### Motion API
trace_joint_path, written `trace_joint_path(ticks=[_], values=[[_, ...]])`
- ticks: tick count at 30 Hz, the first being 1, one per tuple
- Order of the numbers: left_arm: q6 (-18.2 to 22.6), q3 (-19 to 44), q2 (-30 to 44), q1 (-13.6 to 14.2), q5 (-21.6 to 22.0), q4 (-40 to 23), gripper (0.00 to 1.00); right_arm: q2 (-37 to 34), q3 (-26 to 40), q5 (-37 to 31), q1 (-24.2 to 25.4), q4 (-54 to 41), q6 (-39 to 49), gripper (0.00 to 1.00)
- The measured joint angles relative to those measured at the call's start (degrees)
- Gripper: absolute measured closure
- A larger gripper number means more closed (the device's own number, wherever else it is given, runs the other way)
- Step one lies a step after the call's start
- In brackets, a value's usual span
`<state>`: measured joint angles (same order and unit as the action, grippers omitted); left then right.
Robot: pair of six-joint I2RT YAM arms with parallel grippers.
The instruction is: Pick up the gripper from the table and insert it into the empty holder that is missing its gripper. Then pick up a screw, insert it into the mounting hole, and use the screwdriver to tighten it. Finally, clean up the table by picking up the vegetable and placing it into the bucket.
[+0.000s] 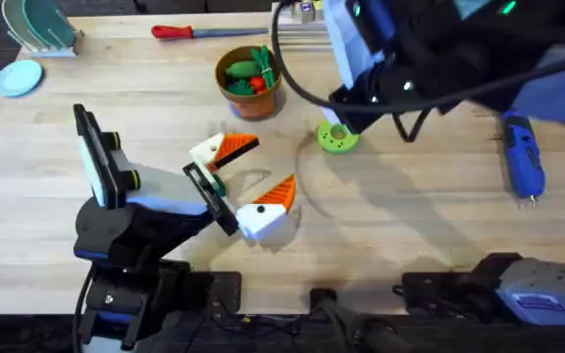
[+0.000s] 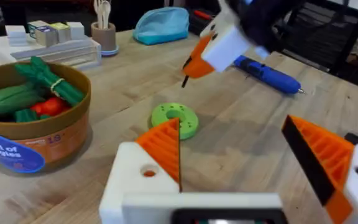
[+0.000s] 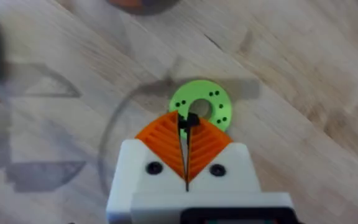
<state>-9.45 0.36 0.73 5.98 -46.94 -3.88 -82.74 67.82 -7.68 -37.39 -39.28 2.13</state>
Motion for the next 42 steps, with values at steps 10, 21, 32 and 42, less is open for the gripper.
trace_joint_path(ticks=[10,21,32,42], values=[[0.4,0.0,0.0,0.0,0.0,0.0,0.007,-0.7,19.7,3.7,-13.4,-12.1,-0.9,0.995],[6.6,0.0,0.0,0.0,-2.5,-0.3,0.007,-7.0,24.3,4.5,-24.0,-12.0,-5.6,0.995],[7.5,0.0,0.0,0.0,-5.4,-0.6,0.008,-9.9,24.3,4.5,-25.4,-9.1,-6.9,0.995],[7.5,0.0,0.0,0.0,-6.2,-0.7,0.008,-11.5,24.3,4.5,-25.4,-8.1,-6.9,0.995]])
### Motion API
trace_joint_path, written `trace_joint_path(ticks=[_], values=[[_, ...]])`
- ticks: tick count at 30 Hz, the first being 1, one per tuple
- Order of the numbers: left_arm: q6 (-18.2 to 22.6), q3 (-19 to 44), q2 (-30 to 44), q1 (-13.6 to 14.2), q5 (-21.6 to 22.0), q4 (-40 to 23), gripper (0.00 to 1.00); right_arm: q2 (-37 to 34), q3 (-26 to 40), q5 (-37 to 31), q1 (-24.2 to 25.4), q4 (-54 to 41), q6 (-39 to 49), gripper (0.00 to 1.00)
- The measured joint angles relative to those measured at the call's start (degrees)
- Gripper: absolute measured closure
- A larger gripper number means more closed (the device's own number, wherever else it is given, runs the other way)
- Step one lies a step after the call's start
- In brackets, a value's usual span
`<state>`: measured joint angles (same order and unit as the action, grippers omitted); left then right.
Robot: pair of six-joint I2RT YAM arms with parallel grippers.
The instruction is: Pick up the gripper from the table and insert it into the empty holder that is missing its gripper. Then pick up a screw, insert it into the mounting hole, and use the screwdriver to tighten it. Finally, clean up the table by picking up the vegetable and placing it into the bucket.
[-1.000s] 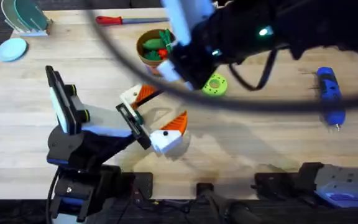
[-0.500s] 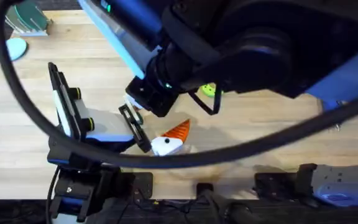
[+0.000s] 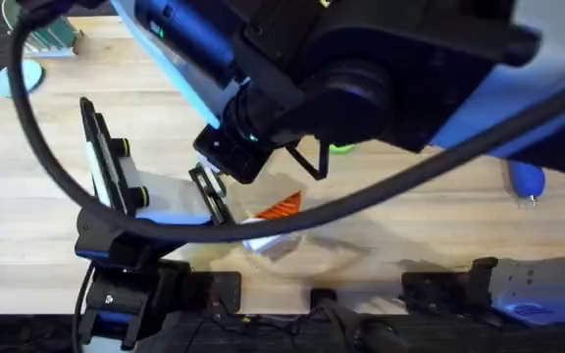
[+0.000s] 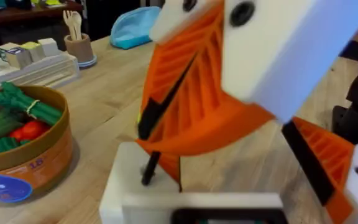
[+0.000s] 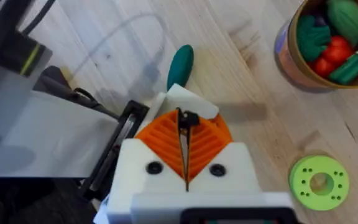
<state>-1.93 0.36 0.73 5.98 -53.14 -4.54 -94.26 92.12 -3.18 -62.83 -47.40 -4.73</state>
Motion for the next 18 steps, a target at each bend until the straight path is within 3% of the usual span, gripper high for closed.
trace_joint_path(ticks=[18], values=[[0.0,0.0,0.0,0.0,-0.3,-0.1,0.008,-0.5,1.4,-0.7,0.0,-0.4,0.0,0.995]])
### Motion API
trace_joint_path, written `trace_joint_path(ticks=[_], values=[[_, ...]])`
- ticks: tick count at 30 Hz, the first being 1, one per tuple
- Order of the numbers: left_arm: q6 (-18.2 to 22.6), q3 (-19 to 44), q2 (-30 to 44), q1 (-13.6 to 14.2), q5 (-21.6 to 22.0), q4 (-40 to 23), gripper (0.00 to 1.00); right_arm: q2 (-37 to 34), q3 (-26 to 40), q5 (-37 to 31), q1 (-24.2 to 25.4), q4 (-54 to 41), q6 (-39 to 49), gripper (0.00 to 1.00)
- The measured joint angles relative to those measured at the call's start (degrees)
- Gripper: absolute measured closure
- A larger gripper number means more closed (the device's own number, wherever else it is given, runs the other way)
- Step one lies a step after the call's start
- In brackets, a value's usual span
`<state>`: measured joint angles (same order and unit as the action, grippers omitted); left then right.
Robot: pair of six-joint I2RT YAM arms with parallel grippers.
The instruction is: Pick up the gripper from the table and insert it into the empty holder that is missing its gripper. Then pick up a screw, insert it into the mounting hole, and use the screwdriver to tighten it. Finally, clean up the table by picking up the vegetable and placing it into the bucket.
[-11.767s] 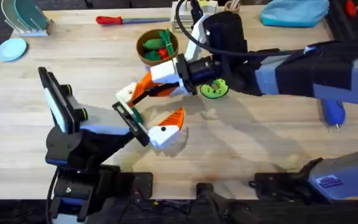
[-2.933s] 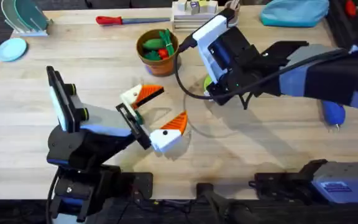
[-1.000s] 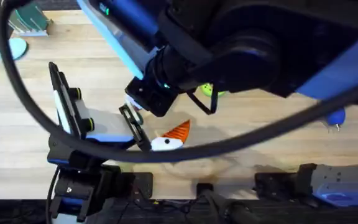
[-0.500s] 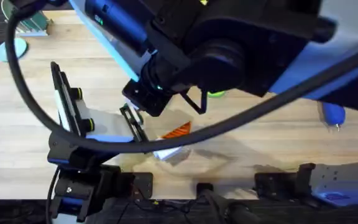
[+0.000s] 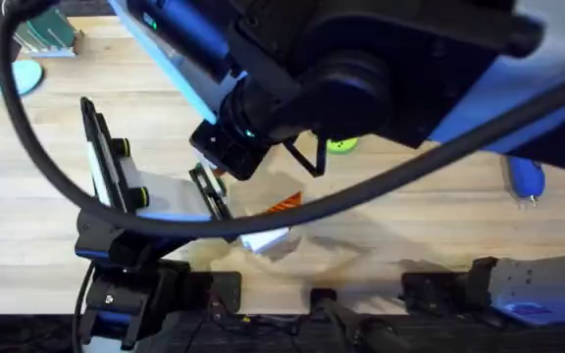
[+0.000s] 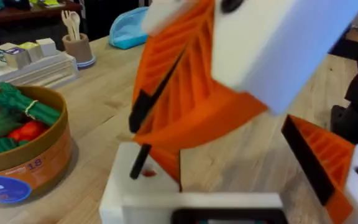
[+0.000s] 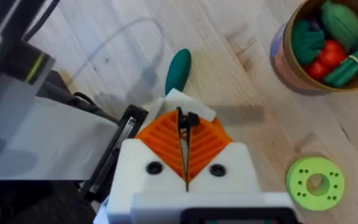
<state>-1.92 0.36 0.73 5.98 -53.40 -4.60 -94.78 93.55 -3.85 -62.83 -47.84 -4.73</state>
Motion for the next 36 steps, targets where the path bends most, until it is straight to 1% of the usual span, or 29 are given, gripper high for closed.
trace_joint_path(ticks=[7,17,26,36], values=[[0.0,0.0,0.0,0.0,0.0,0.0,0.008,0.0,0.3,-0.2,0.0,-2.8,0.0,0.995],[0.0,0.0,0.0,0.0,0.0,0.0,0.008,0.0,0.3,-2.8,0.0,-2.8,0.0,0.995],[0.0,0.0,0.0,0.0,0.0,0.0,0.008,0.0,0.3,-2.7,0.0,-2.7,0.0,0.995],[0.0,0.0,0.0,0.0,0.0,0.0,0.008,0.0,0.3,-1.2,0.0,-2.8,0.0,0.995]])
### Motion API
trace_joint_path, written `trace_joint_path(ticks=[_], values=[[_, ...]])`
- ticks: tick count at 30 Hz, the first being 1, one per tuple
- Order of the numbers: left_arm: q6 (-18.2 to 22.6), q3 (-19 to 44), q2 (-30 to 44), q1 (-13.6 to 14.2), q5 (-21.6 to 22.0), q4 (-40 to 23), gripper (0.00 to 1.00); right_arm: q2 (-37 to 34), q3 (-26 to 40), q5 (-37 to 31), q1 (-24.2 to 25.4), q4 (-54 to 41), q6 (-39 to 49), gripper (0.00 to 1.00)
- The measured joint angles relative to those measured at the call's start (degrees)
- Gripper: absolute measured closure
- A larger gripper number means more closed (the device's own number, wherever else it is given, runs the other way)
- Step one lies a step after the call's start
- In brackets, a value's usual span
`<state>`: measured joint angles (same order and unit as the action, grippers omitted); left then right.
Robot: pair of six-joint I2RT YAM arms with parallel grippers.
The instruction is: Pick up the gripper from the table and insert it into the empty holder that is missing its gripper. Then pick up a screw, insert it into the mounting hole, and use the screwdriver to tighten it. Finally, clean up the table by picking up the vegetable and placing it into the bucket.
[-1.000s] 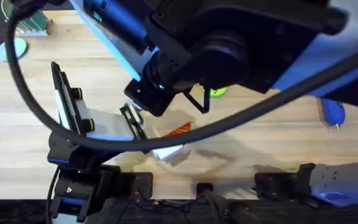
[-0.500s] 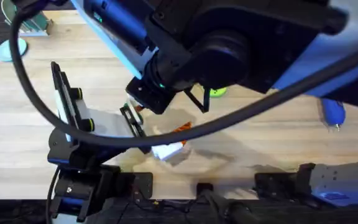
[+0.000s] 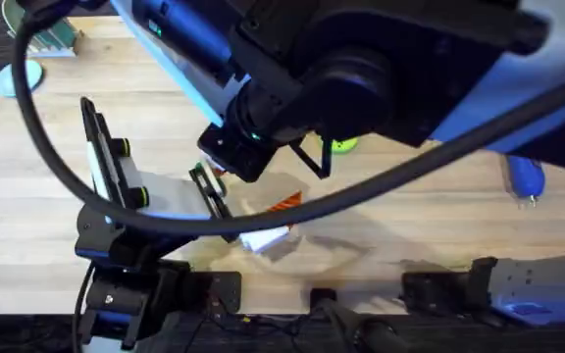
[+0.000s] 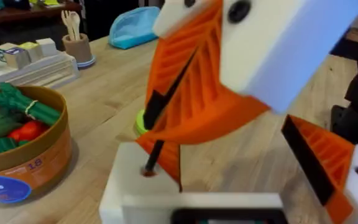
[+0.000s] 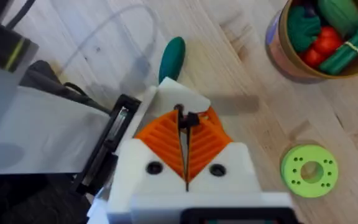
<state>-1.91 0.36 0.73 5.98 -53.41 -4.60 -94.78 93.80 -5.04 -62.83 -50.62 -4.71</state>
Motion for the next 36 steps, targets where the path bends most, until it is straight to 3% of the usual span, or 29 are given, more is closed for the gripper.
trace_joint_path(ticks=[36], values=[[0.0,0.0,0.0,0.0,-0.1,-0.1,0.007,-1.8,0.3,0.2,-0.1,1.9,0.0,0.995]])
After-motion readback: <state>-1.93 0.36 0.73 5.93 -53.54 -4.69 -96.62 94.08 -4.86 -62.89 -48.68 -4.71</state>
